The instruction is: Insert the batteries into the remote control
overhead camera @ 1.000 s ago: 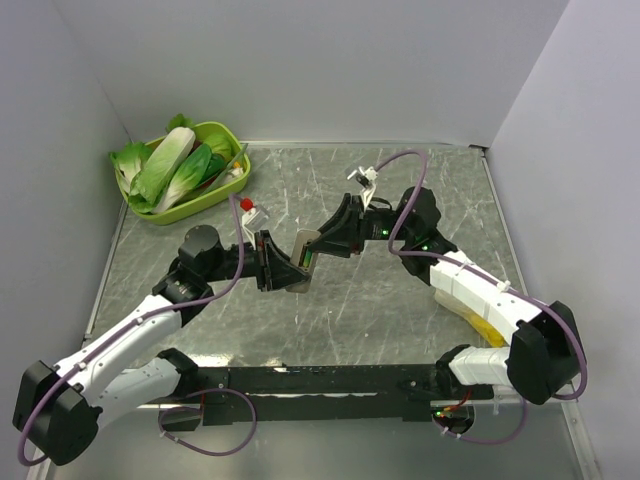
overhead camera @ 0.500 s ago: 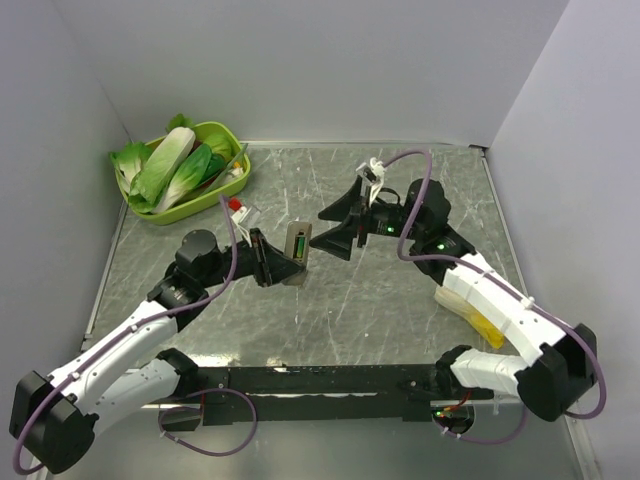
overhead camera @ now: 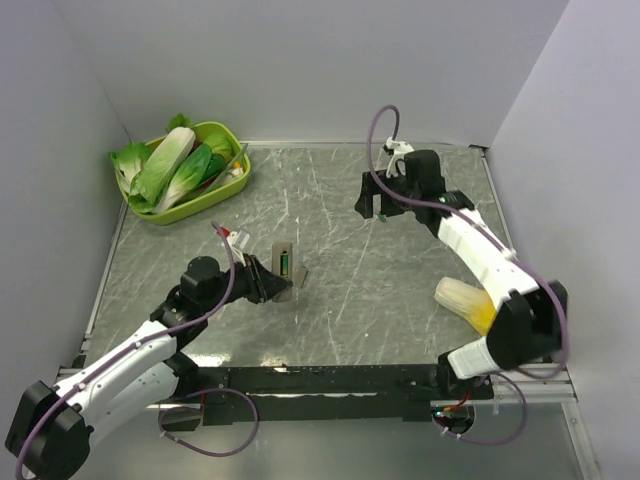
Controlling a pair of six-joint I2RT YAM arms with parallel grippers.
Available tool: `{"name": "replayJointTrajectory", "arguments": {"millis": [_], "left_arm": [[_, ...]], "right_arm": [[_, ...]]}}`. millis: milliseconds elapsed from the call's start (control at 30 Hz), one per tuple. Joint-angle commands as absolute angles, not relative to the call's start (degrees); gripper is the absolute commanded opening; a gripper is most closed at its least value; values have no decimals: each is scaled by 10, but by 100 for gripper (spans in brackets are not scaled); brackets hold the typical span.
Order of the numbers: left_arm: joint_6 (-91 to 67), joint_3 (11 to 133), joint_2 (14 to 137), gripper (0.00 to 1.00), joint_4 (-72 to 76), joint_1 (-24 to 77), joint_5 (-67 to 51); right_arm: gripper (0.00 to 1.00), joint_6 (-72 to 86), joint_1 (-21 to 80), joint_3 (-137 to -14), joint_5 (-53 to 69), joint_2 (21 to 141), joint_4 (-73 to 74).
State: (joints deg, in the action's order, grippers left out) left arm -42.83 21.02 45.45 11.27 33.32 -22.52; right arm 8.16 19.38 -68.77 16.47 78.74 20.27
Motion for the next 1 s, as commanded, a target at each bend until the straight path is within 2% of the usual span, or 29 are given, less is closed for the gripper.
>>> {"name": "replayJointTrajectory", "arguments": {"millis": [0,200,267,333,533,967], "left_arm": [[-451,200,430,1,146,328,-194],[-447,200,435,1,140,321,-195],[-444,203,442,1,136,318,-196],[-441,207,446,1,134,315,-199],[-439,212,447,1,125,307,-200],[-435,225,478,1,129,293,-212]], "right_arm": [[91,17,160,-772,64,904,314],[74,-44,135,-924,23,1082,405],[63,-60,129,-963,17,1129,420],[51,-81,127,-991,18,1155,429],[34,-120,121,-1049,28,1229,456],[33,-141,120,-1079,44,1302,489]]}}
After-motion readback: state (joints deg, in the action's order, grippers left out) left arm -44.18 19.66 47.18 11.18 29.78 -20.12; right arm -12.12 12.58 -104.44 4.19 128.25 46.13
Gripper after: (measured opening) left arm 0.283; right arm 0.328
